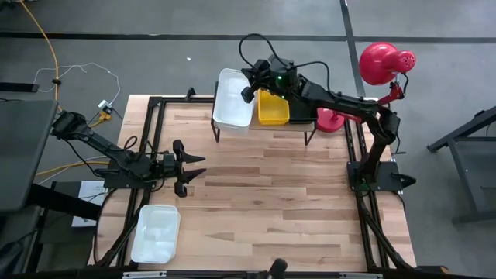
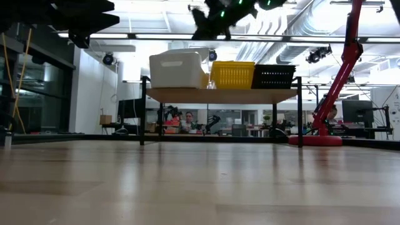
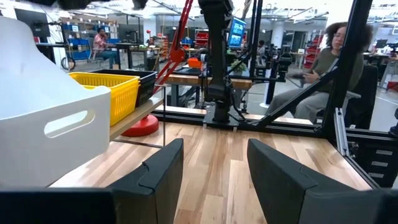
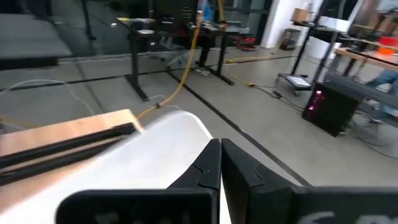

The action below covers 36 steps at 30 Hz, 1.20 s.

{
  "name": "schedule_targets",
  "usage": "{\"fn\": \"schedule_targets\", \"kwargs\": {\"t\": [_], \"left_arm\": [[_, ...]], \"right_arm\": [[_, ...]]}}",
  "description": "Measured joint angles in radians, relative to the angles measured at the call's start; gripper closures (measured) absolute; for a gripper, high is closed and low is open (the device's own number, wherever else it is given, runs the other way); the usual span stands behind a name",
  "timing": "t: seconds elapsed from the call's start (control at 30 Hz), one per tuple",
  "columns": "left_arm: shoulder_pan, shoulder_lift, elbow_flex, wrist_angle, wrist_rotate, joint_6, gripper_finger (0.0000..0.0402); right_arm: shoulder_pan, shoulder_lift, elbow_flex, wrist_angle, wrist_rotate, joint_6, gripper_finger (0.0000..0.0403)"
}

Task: Stack baskets on shelf by color
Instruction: Stack the right white bin on the other white bin on the shelf

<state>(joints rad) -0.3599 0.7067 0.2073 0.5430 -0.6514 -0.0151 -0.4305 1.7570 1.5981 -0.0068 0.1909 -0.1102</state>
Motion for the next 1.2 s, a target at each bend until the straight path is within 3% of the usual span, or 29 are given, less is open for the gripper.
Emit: {"fn": "schedule_targets", "kwargs": {"t": [0.27,0.4,0.7,0.83,1.0,1.2], "left_arm": [[0.0,0.0,0.0,0.0,0.0,0.0,0.0236],[0.0,0.0,0.0,0.001,0.0,0.0,0.0236],[0.0,0.0,0.0,0.001,0.0,0.002,0.0236],[0.0,0.0,0.0,0.001,0.0,0.01,0.0236],[0.0,0.0,0.0,0.001,0.0,0.01,0.0236],[0.0,0.0,0.0,0.0,0.0,0.019,0.0236]], "right_arm": [[0.045,-0.064,0.155,-0.495,0.049,0.128,0.0402],[0.05,-0.065,0.172,-0.635,0.054,0.278,0.0384],[0.08,-0.064,0.106,-0.665,0.046,0.419,0.0235],[0.099,-0.064,0.105,-0.659,0.133,0.509,0.0183],[0.125,-0.046,0.105,-0.657,0.308,0.579,0.017],[0.125,0.006,0.105,-0.605,0.305,0.642,0.0176]]}}
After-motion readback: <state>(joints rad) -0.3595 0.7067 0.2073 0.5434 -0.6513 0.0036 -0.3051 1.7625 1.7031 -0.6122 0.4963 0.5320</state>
